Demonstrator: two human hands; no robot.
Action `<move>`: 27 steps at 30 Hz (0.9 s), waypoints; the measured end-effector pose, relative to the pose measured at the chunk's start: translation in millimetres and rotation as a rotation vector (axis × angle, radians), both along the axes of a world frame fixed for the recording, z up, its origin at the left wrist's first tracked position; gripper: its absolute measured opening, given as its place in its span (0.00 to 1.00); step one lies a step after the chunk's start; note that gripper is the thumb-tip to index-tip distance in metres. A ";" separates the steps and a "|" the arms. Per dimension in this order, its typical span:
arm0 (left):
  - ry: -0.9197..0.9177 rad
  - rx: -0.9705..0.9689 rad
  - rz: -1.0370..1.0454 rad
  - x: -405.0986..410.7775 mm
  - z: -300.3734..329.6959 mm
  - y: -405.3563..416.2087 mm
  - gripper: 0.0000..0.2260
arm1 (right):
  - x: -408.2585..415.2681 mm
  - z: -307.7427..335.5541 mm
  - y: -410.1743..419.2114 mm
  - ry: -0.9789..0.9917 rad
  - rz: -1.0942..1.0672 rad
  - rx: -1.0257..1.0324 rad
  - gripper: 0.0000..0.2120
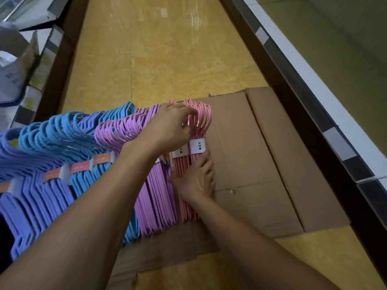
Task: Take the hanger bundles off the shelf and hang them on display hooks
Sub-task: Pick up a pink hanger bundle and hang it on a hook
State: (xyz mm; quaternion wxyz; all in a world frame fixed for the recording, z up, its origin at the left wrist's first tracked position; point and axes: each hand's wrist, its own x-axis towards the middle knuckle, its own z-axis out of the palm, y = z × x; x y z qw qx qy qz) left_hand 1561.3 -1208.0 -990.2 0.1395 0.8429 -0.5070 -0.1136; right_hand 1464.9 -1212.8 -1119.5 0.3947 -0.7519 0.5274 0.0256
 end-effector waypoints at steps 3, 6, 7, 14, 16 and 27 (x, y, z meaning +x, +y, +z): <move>-0.004 -0.018 -0.005 2.1 -0.6 1.4 0.20 | 5.3 -6.0 6.1 0.035 0.002 -0.058 0.63; 0.007 -0.030 0.000 3.4 -6.3 3.0 0.21 | 10.0 -13.0 10.4 0.083 -0.020 -0.123 0.61; 0.026 -0.048 0.009 2.5 -9.1 4.2 0.20 | 12.1 -15.9 11.7 0.100 -0.033 -0.151 0.59; 0.302 -0.300 0.267 -4.2 -12.4 21.0 0.19 | 18.8 -21.1 24.8 0.191 0.001 -0.284 0.56; 0.433 -0.400 0.402 0.2 -6.6 27.8 0.18 | 18.4 -19.6 28.1 0.192 0.034 -0.278 0.57; 0.665 -0.521 0.576 12.2 21.4 59.7 0.16 | -2.8 -6.1 -1.2 0.095 -0.071 -0.287 0.46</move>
